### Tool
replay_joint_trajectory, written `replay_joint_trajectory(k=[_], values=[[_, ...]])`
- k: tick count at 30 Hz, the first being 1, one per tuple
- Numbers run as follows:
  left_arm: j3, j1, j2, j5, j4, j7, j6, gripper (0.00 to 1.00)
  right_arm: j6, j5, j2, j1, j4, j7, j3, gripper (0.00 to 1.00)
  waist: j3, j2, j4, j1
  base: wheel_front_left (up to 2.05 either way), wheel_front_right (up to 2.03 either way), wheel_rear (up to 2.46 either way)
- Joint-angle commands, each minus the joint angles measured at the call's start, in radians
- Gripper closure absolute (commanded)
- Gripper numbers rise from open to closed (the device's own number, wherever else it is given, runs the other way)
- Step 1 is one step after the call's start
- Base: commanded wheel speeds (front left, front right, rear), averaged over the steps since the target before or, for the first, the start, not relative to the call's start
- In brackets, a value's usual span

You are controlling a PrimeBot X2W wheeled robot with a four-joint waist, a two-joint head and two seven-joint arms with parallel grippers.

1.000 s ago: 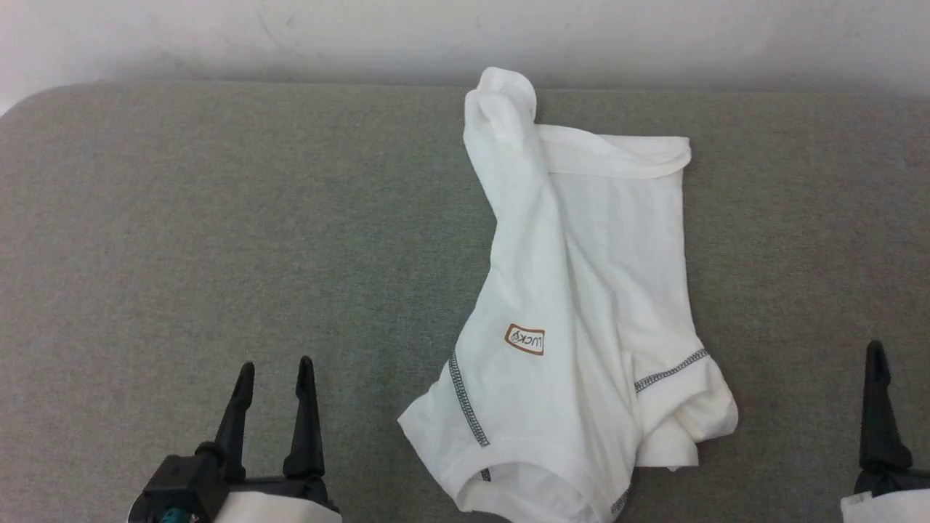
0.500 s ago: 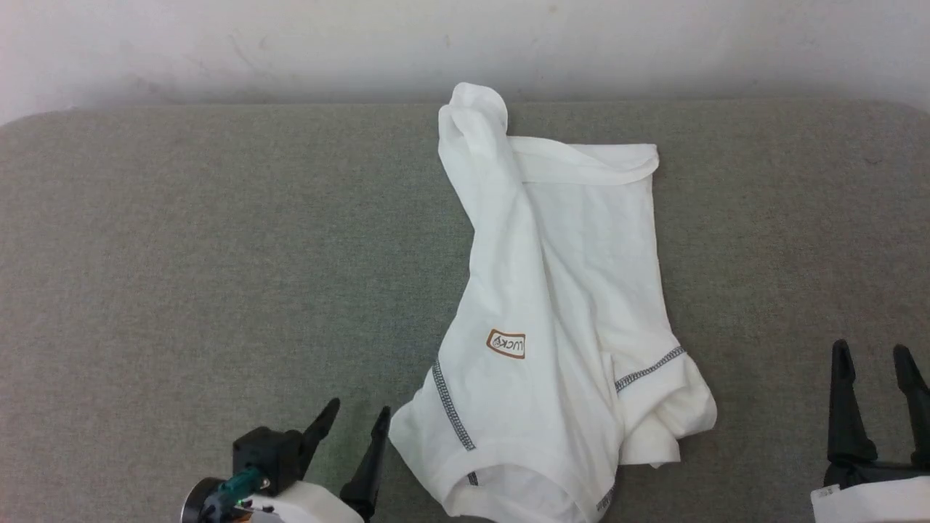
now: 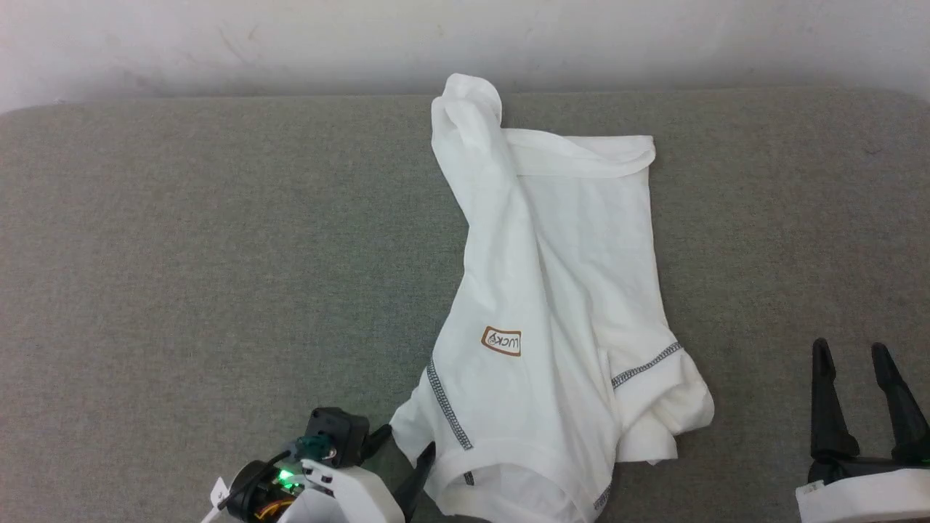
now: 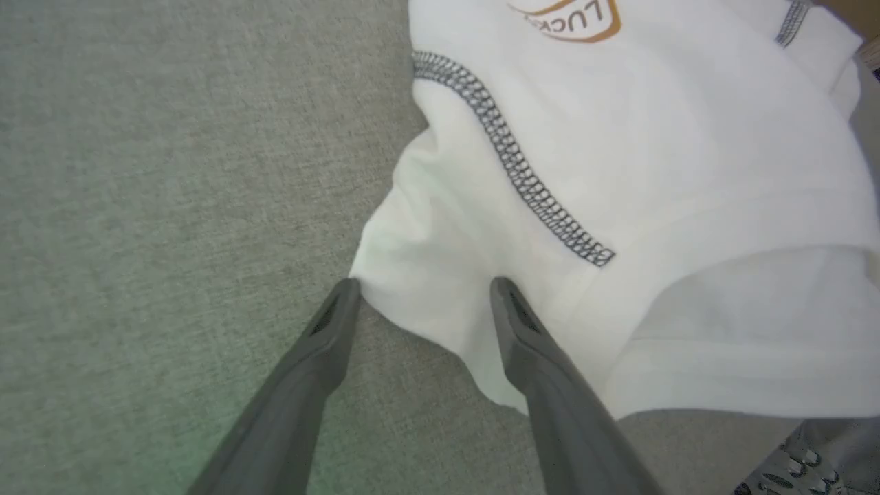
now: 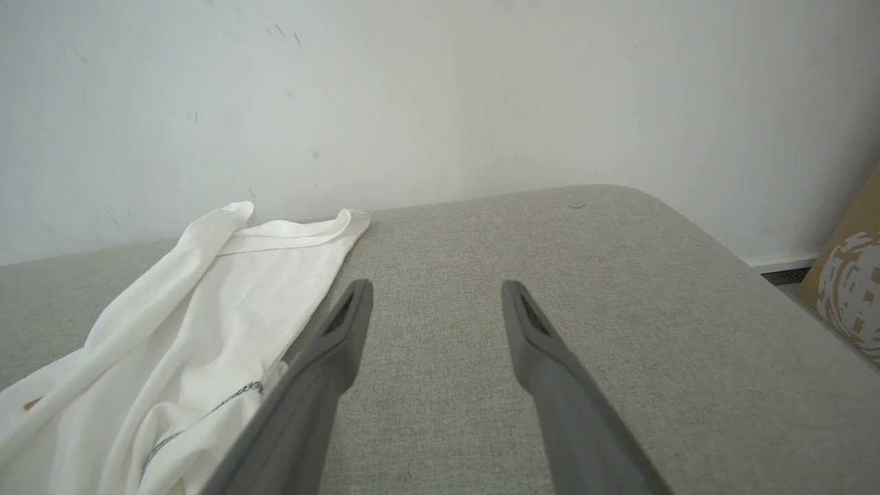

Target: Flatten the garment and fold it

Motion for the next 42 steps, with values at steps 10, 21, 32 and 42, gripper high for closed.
replay_joint_trajectory(k=[10,21,32,42], values=[[-0.067,-0.077,-0.014,-0.083,0.111,-0.04,-0.007,1.0,-0.001,0.005,0.002,-0.018,0.01,0.009,0.0,0.0,0.0,0.0,-0.011,0.0,0.0,0.0,0.0],[0.149,-0.091,0.176,0.002,-0.176,-0.11,0.142,1.0,-0.001,0.028,0.002,-0.022,0.039,-0.01,-0.014,0.0,-0.036,0.0,0.035,0.0,0.0,0.0,0.0],[-0.179,-0.122,0.107,0.116,-0.364,0.001,0.054,1.0,-0.001,0.036,0.002,-0.05,0.063,-0.024,0.02,0.0,0.001,0.0,0.044,0.0,0.0,0.0,0.0],[-0.414,-0.162,-0.058,0.021,-0.077,-0.058,0.001,0.71,-0.001,0.028,0.002,-0.064,0.083,-0.016,0.03,0.0,0.025,0.0,0.035,0.0,0.0,0.0,0.0]])
